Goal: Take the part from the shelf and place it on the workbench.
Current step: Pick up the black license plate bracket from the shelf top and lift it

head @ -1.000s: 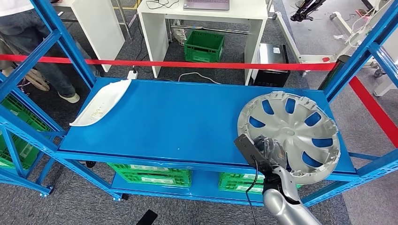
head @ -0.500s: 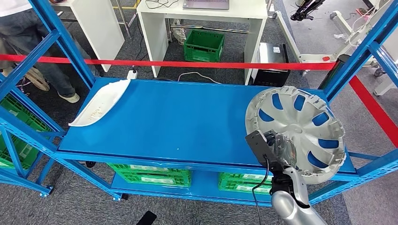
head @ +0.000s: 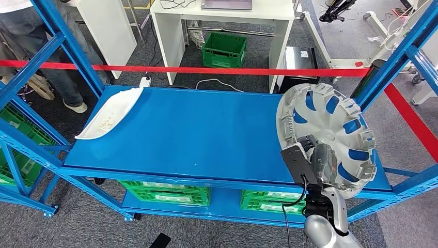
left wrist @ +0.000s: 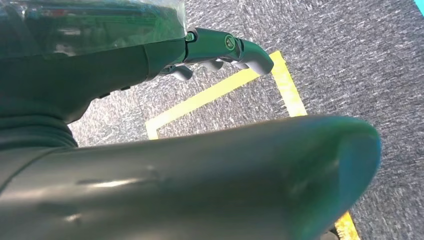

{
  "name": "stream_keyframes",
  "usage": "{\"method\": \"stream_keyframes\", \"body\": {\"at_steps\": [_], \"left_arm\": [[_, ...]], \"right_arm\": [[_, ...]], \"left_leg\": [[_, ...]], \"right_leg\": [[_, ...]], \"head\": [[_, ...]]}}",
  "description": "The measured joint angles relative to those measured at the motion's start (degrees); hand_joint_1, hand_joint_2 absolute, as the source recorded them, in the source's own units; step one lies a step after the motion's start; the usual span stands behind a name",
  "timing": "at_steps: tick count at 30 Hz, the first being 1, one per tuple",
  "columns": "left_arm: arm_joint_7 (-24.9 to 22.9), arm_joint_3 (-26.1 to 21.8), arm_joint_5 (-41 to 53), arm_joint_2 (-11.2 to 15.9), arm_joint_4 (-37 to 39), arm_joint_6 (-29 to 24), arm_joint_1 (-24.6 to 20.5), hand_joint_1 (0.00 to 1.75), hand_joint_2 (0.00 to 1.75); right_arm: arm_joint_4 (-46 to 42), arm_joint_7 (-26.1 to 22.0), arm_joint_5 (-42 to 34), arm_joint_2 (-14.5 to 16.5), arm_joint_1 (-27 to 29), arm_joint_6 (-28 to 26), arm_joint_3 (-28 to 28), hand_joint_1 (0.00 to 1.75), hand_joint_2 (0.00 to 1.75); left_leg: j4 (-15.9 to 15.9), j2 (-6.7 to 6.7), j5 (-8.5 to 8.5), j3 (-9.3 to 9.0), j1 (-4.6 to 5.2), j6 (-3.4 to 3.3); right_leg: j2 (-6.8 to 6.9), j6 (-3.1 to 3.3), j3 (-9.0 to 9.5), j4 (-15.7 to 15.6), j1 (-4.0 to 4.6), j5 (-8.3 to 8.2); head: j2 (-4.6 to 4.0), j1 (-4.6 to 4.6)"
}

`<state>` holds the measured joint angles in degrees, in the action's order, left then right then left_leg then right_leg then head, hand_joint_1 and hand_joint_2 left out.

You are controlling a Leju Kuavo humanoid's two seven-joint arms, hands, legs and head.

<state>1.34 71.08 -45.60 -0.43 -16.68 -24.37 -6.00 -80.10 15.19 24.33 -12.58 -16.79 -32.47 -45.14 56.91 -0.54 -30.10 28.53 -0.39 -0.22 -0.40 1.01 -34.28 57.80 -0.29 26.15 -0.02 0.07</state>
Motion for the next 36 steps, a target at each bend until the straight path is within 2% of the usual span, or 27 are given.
{"method": "stream_keyframes", "body": {"at_steps": [8,16,36], "left_arm": [[1.1,0.0,-0.4,0.0,0.0,-0.3,0.3,0.00,0.00],[1.5,0.0,-0.5,0.0,0.0,-0.4,0.3,0.00,0.00],[1.7,0.0,-0.8,0.0,0.0,-0.5,0.4,0.00,0.00]], "right_arm": [[-7.5,-7.1,1.0,-0.8,3.5,-5.9,2.5,1.75,1.75],[-14.8,-13.8,1.9,-1.2,7.6,-7.2,5.0,1.75,1.75],[-24.5,-17.5,2.1,-1.2,11.3,-7.2,7.3,1.75,1.75]], "left_leg": [[0.0,0.00,0.00,0.07,0.00,0.00],[0.0,-0.01,0.00,0.20,0.00,0.00],[-0.1,-0.01,0.00,0.28,0.00,0.00]], "right_leg": [[0.00,0.00,-0.07,0.0,0.00,0.00],[0.01,0.00,-0.11,0.0,0.00,0.00],[0.01,0.00,-0.21,0.0,0.00,0.01]], "head": [[0.00,-0.01],[0.00,-0.01],[0.00,-0.01]]}}
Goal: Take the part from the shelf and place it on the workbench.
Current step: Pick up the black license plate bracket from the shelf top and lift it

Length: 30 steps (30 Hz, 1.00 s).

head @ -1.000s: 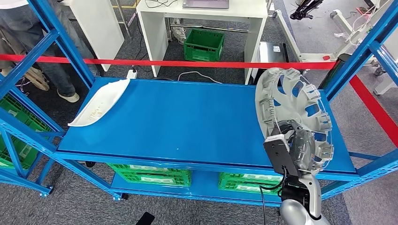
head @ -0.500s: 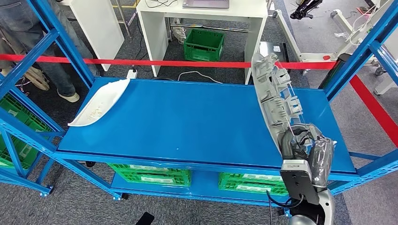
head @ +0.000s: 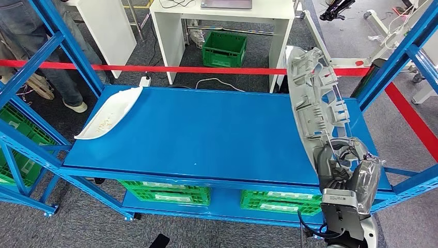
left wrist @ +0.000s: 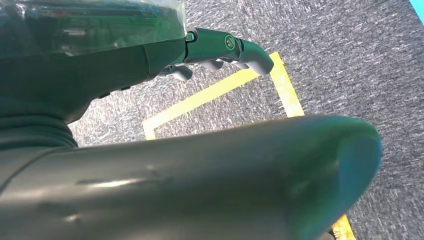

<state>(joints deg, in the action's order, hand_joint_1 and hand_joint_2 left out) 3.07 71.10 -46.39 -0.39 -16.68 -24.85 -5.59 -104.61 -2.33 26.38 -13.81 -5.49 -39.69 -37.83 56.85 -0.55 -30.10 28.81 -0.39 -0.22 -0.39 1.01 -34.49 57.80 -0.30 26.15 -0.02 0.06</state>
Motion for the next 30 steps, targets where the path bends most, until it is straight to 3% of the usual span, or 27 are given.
{"method": "stream_keyframes", "body": {"at_steps": [3,7,20,30], "left_arm": [[0.1,0.0,-0.2,0.0,0.0,0.0,0.0,0.00,0.00],[0.1,0.0,-0.2,0.0,0.0,-0.1,0.0,0.00,1.75],[-1.0,0.2,0.6,0.0,0.0,-0.7,-0.1,0.00,1.75],[-0.4,0.2,0.2,0.0,0.0,0.0,-0.1,0.00,1.75]], "right_arm": [[-1.3,-1.5,-2.7,0.0,0.0,0.0,-0.3,1.75,1.75],[-3.0,-3.0,-5.0,0.0,0.0,0.0,-0.9,1.75,1.75],[-6.1,-7.3,-10.9,-0.1,-1.1,0.3,-3.6,1.75,1.75],[-8.2,-8.6,-11.1,-0.1,-2.1,1.0,-6.3,1.75,1.75]], "left_leg": [[0.0,0.00,0.00,0.01,0.00,0.00],[0.0,0.00,0.00,0.01,0.00,0.00],[0.0,0.00,0.00,0.03,0.00,0.00],[0.0,0.00,0.00,0.05,0.00,0.00]], "right_leg": [[0.00,0.00,-0.01,0.0,0.00,0.00],[0.00,0.00,-0.01,0.0,0.00,0.00],[0.00,0.00,-0.05,0.0,0.00,0.00],[0.00,0.00,-0.07,0.0,0.00,0.00]], "head": [[0.00,0.00],[0.00,-0.01],[0.00,0.00],[0.00,0.01]]}}
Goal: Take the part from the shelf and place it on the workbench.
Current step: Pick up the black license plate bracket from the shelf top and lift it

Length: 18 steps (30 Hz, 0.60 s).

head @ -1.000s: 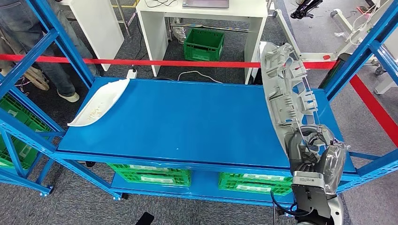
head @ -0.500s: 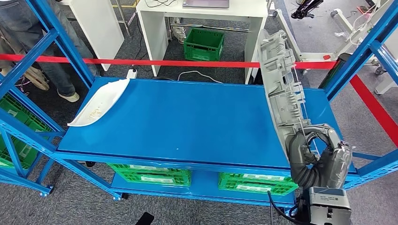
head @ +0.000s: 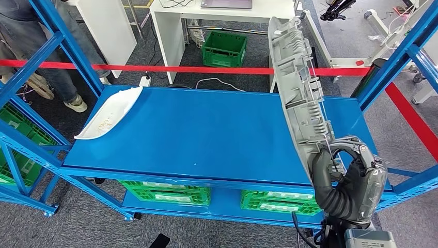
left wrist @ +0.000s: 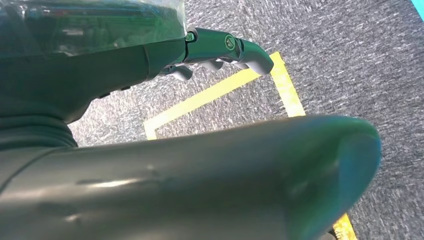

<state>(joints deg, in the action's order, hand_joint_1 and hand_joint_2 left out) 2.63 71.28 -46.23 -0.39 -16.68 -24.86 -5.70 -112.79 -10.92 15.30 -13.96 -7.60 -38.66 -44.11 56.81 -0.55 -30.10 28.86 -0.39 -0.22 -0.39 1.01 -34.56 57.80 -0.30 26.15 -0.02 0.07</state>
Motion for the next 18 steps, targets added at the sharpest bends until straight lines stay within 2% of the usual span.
{"method": "stream_keyframes", "body": {"at_steps": [18], "left_arm": [[0.7,0.0,-1.2,0.0,0.0,0.2,0.0,0.00,1.75]], "right_arm": [[-3.1,-1.4,-0.4,-0.2,-2.0,0.2,-4.9,1.75,1.75]], "left_leg": [[0.0,0.00,0.00,0.01,0.00,0.00]], "right_leg": [[0.00,0.00,-0.01,0.0,0.00,0.00]], "head": [[0.00,-0.01]]}}
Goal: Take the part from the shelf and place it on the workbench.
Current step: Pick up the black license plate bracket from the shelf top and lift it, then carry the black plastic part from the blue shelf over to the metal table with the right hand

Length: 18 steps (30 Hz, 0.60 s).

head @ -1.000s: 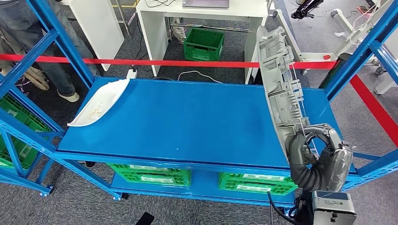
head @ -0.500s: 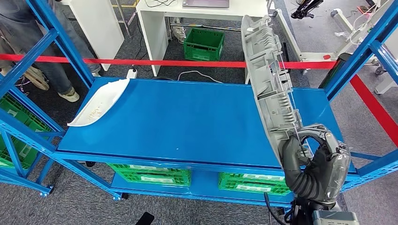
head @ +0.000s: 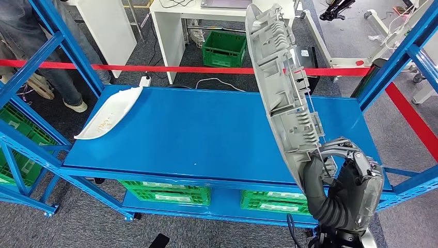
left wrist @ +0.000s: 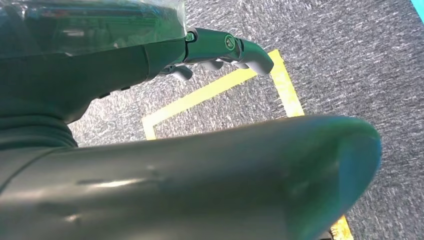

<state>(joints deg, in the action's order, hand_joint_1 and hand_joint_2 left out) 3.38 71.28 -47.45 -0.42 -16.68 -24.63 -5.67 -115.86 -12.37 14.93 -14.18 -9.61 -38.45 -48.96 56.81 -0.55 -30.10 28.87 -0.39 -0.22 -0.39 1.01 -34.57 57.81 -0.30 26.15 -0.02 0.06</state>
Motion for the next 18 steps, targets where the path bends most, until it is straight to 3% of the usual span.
{"method": "stream_keyframes", "body": {"at_steps": [11,18], "left_arm": [[-0.3,-0.2,-2.9,0.3,0.0,1.4,0.0,0.00,1.75],[2.1,-0.9,-4.7,0.5,0.0,3.1,0.1,0.00,1.75]], "right_arm": [[-0.5,-1.2,1.4,-0.1,0.0,-0.1,-3.2,1.75,1.75],[-0.5,-1.5,1.4,-0.1,0.2,-0.5,-4.6,1.75,1.75]], "left_leg": [[0.0,0.00,0.00,0.00,0.00,0.00],[0.0,0.00,0.00,0.00,0.00,0.00]], "right_leg": [[0.00,0.00,0.00,0.0,0.00,0.00],[0.00,0.00,0.00,0.0,0.00,0.00]], "head": [[0.00,0.01],[0.00,0.01]]}}
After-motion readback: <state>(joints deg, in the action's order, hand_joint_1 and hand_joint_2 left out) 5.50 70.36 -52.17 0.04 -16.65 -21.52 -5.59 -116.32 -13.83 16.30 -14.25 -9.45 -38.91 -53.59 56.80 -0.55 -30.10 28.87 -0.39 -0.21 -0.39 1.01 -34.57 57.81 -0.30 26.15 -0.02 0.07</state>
